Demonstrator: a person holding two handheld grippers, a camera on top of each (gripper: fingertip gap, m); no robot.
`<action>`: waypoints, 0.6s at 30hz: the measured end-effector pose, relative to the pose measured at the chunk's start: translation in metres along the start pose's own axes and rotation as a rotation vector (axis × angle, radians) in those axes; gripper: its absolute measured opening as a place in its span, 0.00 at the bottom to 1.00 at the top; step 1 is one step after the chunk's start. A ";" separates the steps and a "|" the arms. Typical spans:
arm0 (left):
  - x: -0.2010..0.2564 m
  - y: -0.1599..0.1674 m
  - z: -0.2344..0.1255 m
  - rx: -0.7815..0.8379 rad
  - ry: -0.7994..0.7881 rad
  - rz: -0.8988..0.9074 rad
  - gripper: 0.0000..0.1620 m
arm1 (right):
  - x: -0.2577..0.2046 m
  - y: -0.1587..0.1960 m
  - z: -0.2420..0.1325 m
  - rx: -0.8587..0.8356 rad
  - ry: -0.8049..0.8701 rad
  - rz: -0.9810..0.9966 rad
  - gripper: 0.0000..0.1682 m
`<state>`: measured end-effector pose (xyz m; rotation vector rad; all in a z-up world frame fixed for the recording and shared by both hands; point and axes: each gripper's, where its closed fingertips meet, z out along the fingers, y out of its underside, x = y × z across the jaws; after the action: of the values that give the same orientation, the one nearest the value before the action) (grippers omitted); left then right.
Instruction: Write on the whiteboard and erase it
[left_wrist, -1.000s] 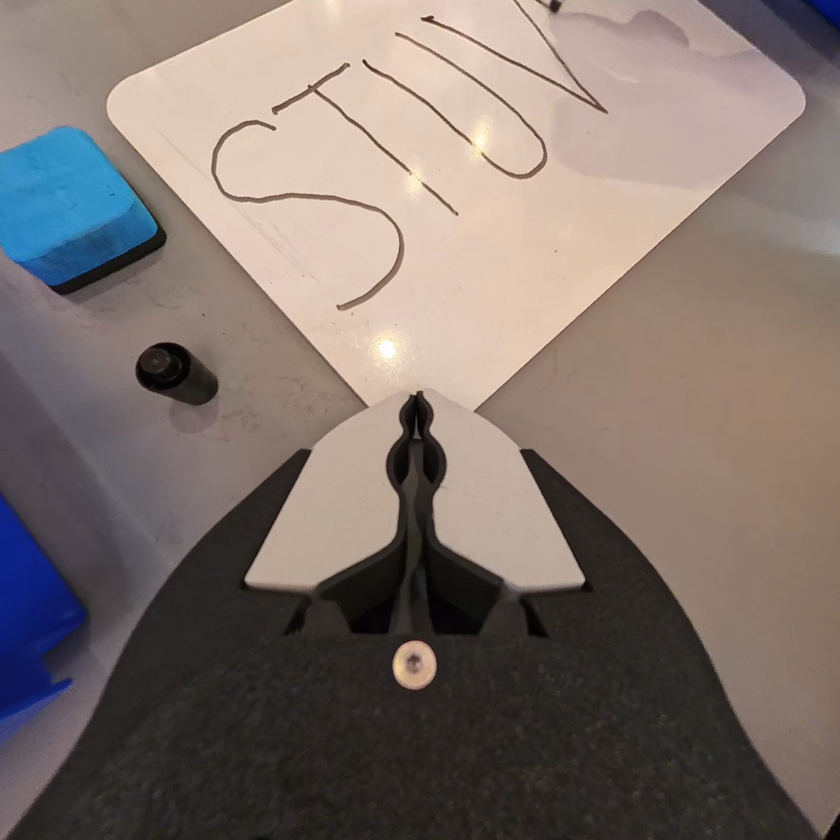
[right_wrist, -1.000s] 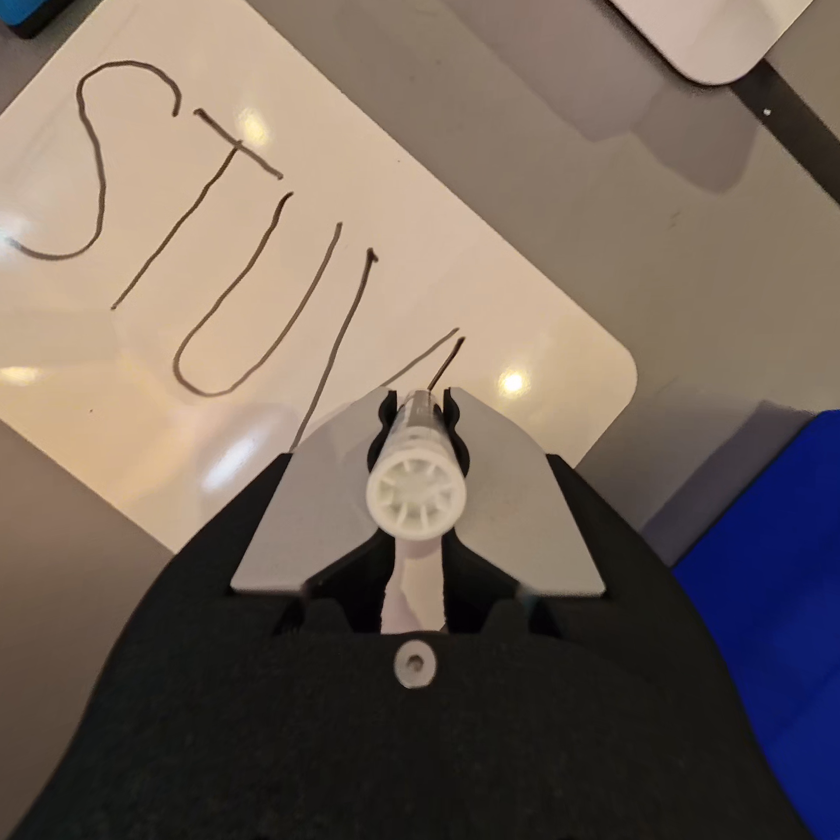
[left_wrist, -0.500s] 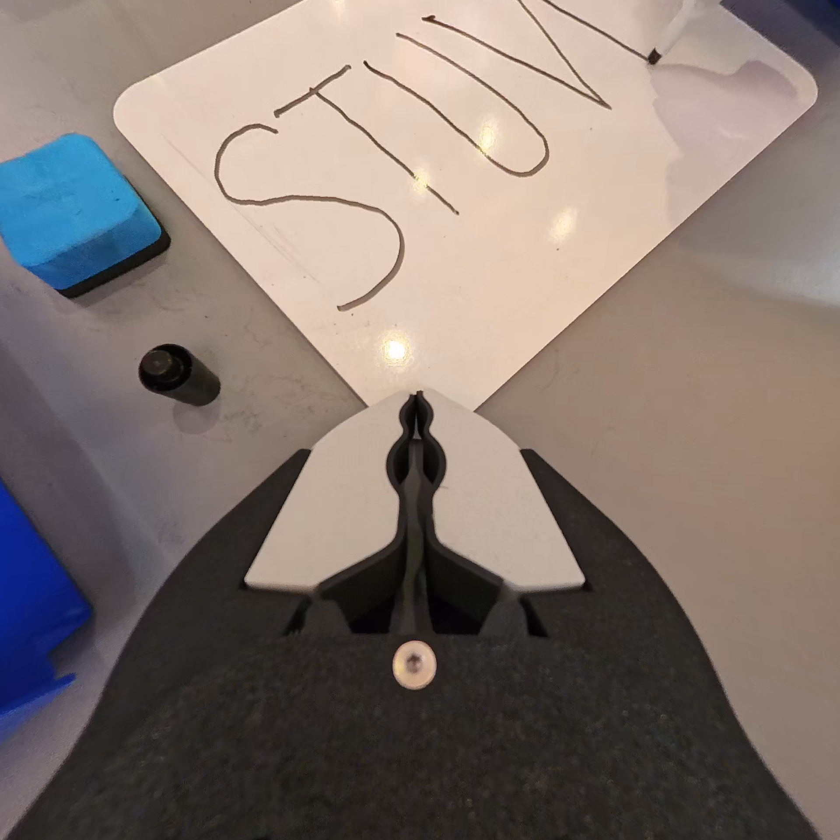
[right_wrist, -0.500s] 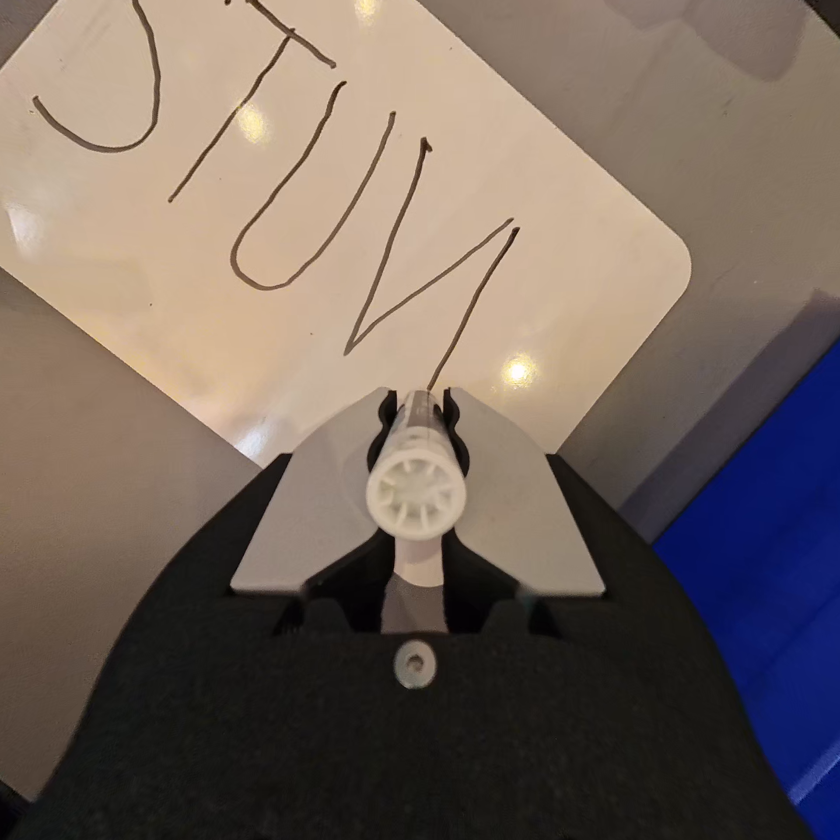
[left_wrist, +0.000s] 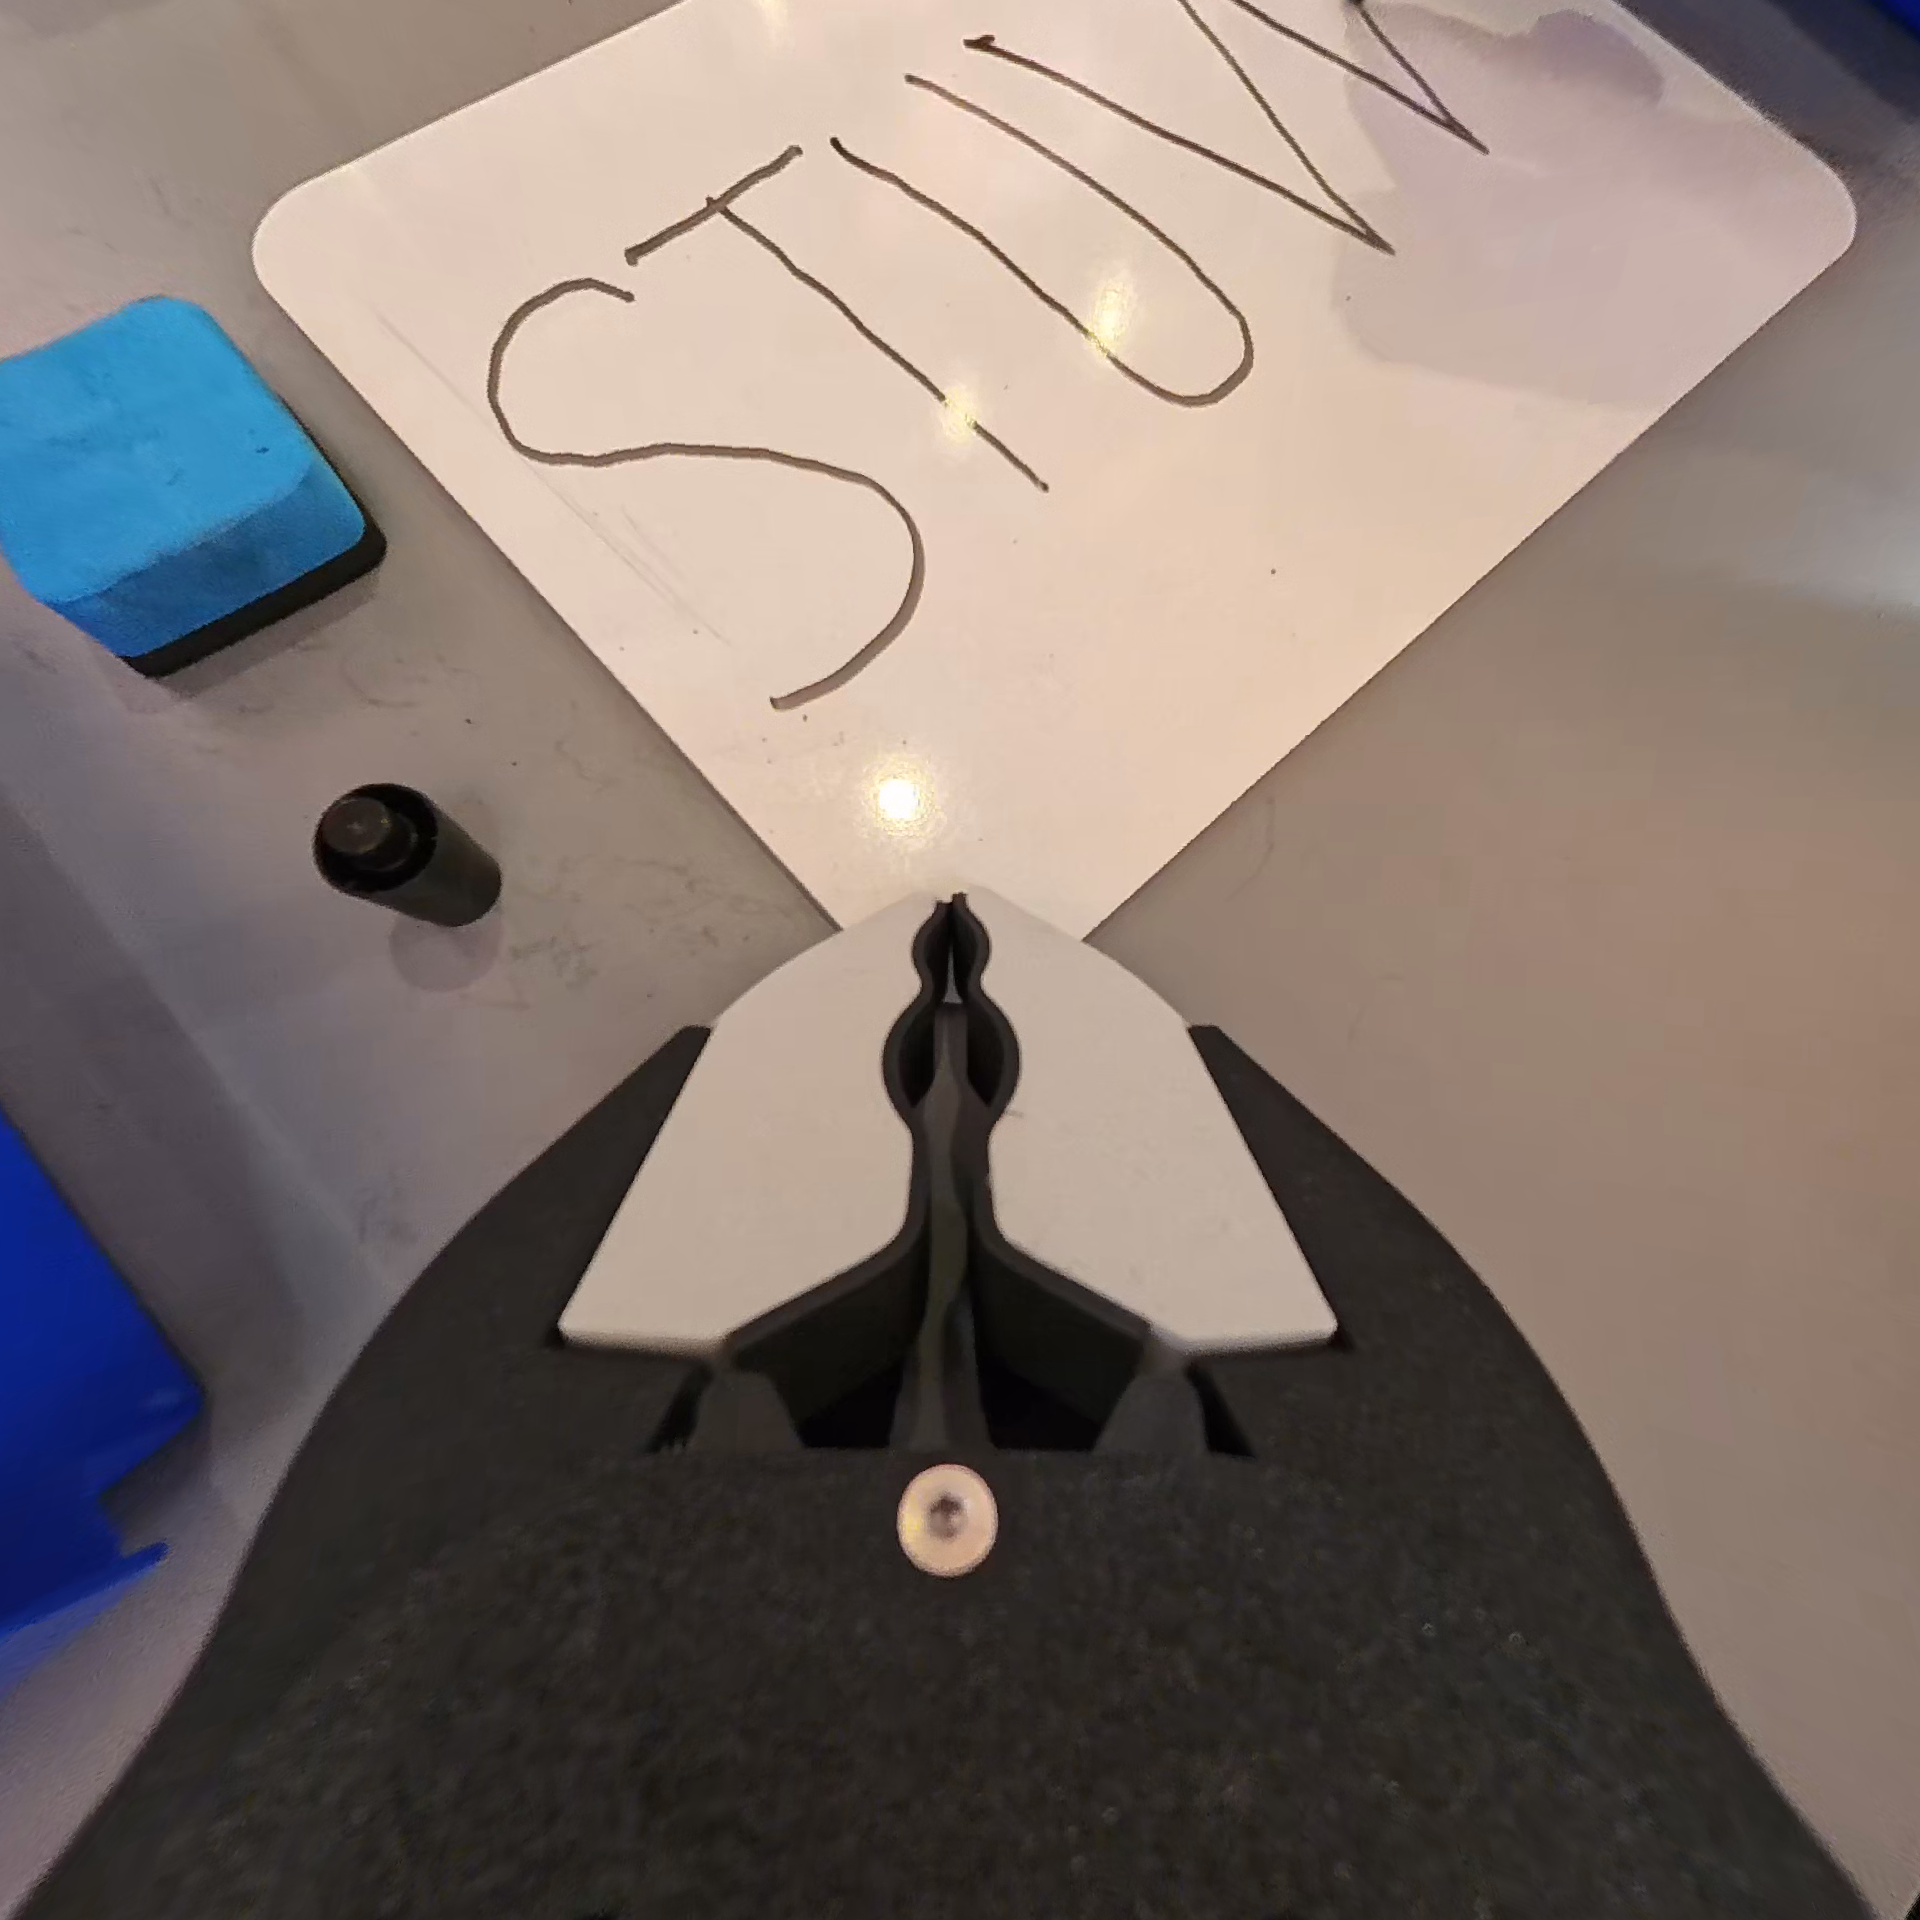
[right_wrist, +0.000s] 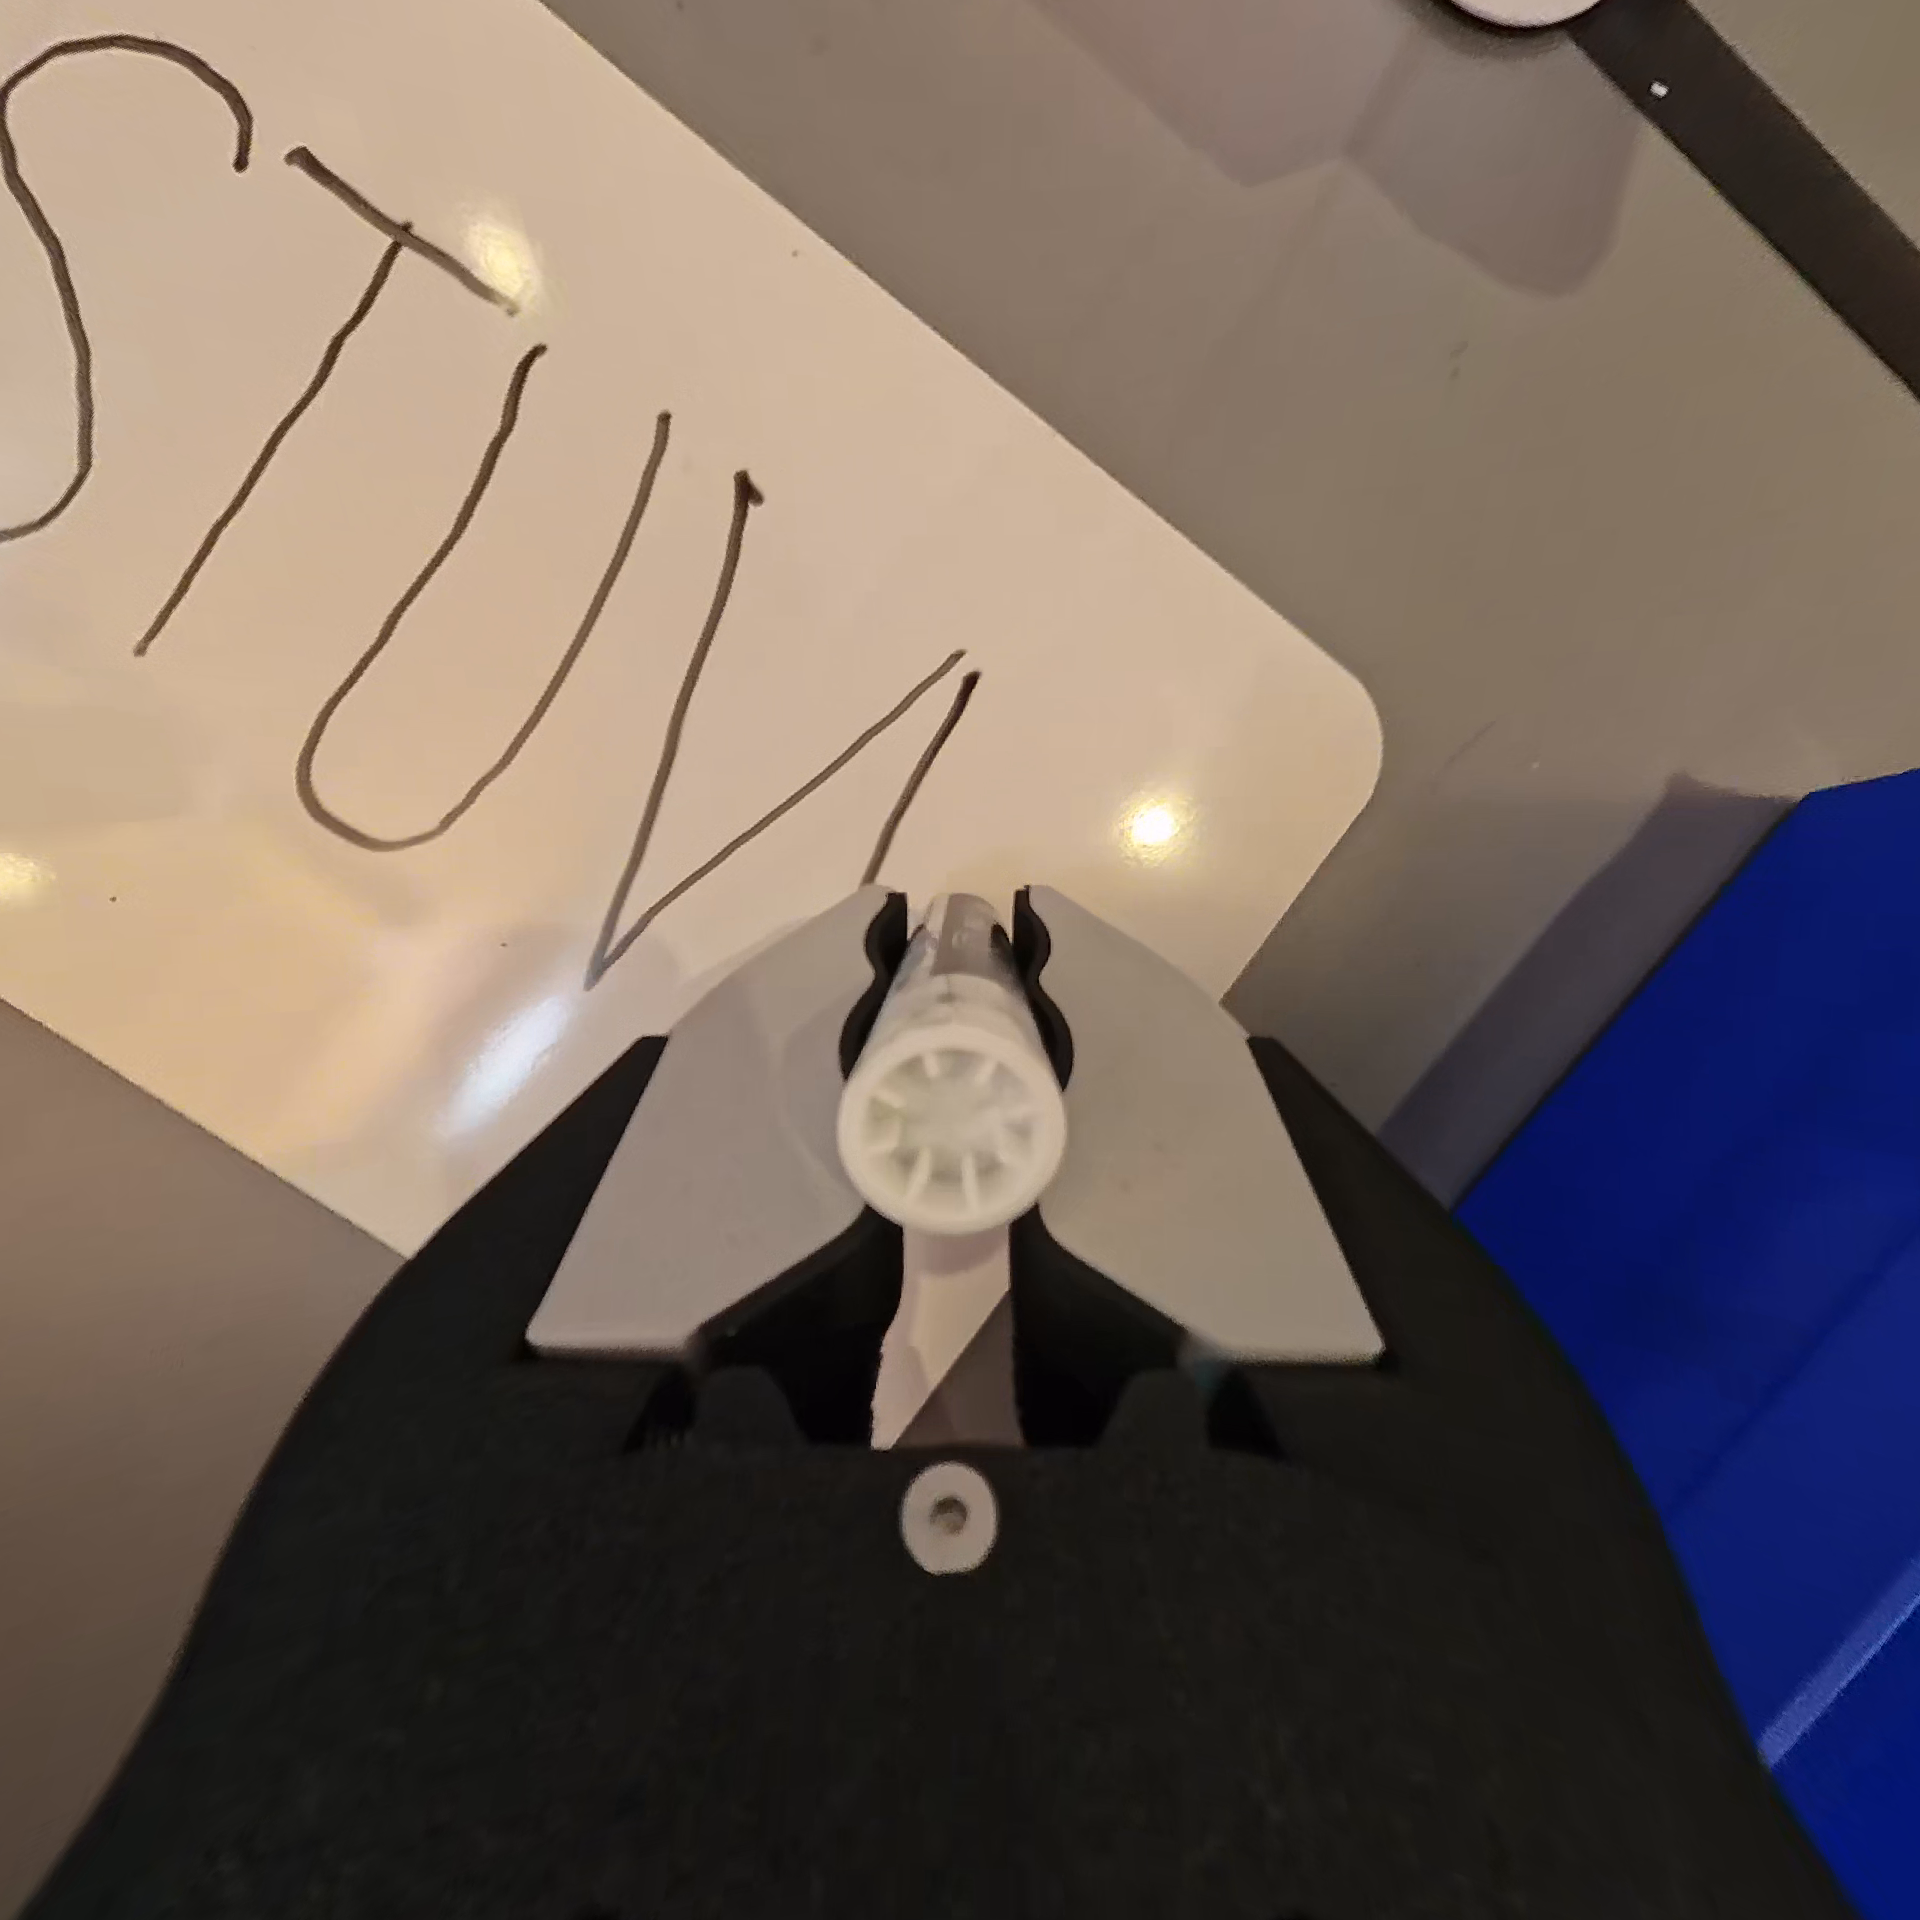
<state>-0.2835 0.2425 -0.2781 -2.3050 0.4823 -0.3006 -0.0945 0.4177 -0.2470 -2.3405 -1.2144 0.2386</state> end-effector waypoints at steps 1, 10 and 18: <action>0.000 0.000 0.000 0.000 0.000 0.000 0.00 | 0.001 -0.001 0.001 -0.001 -0.001 0.000 0.12; 0.000 0.000 0.000 0.000 0.000 0.001 0.00 | -0.006 0.011 -0.007 -0.014 0.011 -0.009 0.12; 0.001 0.000 0.000 0.000 -0.008 0.012 0.00 | -0.018 0.035 -0.021 -0.013 0.021 0.016 0.12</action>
<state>-0.2830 0.2421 -0.2781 -2.3014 0.4924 -0.2855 -0.0721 0.3788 -0.2472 -2.3593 -1.1906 0.2118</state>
